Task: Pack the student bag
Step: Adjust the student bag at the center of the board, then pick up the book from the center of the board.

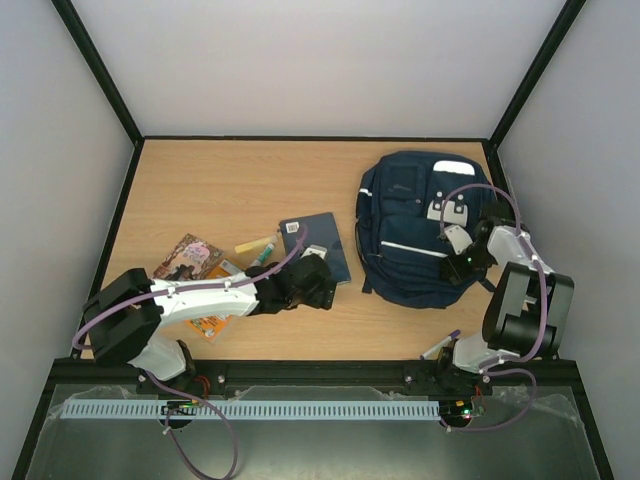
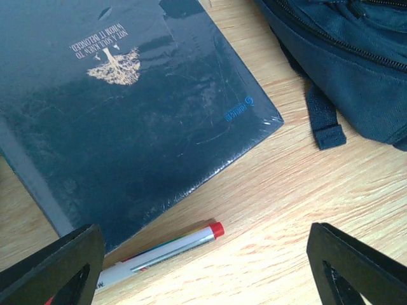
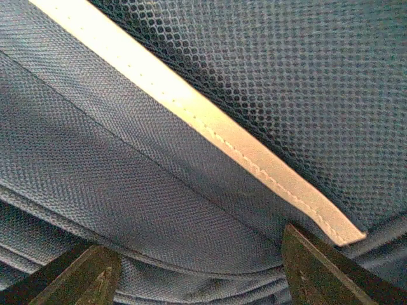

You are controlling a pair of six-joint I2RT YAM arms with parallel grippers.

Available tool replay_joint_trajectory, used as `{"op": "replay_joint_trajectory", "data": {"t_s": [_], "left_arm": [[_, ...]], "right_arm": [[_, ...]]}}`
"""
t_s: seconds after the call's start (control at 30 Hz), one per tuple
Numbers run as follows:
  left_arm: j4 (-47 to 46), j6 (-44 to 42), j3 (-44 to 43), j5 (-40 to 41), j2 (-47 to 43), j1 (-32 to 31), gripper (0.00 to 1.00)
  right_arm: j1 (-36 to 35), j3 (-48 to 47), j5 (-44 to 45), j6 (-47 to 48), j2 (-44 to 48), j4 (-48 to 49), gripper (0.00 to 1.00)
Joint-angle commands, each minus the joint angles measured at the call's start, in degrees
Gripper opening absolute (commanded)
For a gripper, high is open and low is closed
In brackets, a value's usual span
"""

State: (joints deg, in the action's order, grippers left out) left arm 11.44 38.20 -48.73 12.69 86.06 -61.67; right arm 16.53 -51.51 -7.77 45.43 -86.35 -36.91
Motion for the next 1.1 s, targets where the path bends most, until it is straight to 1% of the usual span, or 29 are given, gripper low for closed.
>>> {"op": "replay_joint_trajectory", "data": {"t_s": [0.0, 0.17, 0.23, 0.3, 0.43, 0.5, 0.57, 0.63, 0.67, 0.8, 0.97, 1.0, 1.07], "left_arm": [[-1.38, 1.57, 1.44, 3.39, -2.66, 0.36, 0.91], [-0.99, 1.80, 2.10, 6.33, -7.15, 1.36, 0.95], [-0.58, 1.65, 1.48, 6.14, -7.79, 2.29, 0.99], [0.58, 1.80, 0.48, 6.73, -8.46, 2.96, 0.99], [3.05, 2.54, -1.58, 5.26, -8.58, 5.87, 0.99], [2.93, 3.58, -1.52, 3.01, -8.58, 8.75, 0.99], [1.77, 5.19, -0.94, -2.40, -7.73, 13.51, 0.99], [-0.20, 5.05, -0.59, -7.62, -6.52, 17.00, 0.98], [-0.94, 4.97, -0.65, -8.35, -6.22, 17.91, 0.97], [-2.52, 6.04, -1.67, -8.65, -5.20, 20.39, 0.97], [-4.52, 6.97, -1.55, -10.40, -2.11, 23.34, 0.94], [-4.53, 6.90, -1.91, -11.15, -1.07, 23.99, 0.93], [-4.36, 6.96, -2.67, -12.78, 1.13, 25.17, 0.86]], "right_arm": [[0.43, 1.30, 0.50, -5.73, 6.34, 4.06, 0.73], [-0.37, 0.13, -1.65, -3.65, 15.33, -4.07, 0.79], [-1.50, -1.82, -2.85, -4.56, 17.08, -6.35, 0.80], [-3.03, -4.33, -5.27, -6.60, 17.35, -9.07, 0.80], [-7.25, -10.54, -12.13, -12.40, 15.18, -11.41, 0.77], [-9.23, -12.68, -17.32, -15.52, 14.05, -11.32, 0.75], [-10.64, -13.71, -23.12, -17.64, 13.04, -10.84, 0.69], [-11.99, -14.13, -27.46, -19.68, 12.08, -9.48, 0.66], [-13.02, -14.26, -28.41, -21.08, 11.57, -8.36, 0.65], [-18.53, -14.72, -27.53, -26.05, 9.04, -4.36, 0.64], [-25.25, -16.60, -28.30, -31.16, 2.76, -1.73, 0.61], [-26.39, -17.14, -27.98, -31.86, 1.17, -1.07, 0.61], [-28.32, -18.42, -27.24, -33.91, -2.19, 0.03, 0.60]]}}
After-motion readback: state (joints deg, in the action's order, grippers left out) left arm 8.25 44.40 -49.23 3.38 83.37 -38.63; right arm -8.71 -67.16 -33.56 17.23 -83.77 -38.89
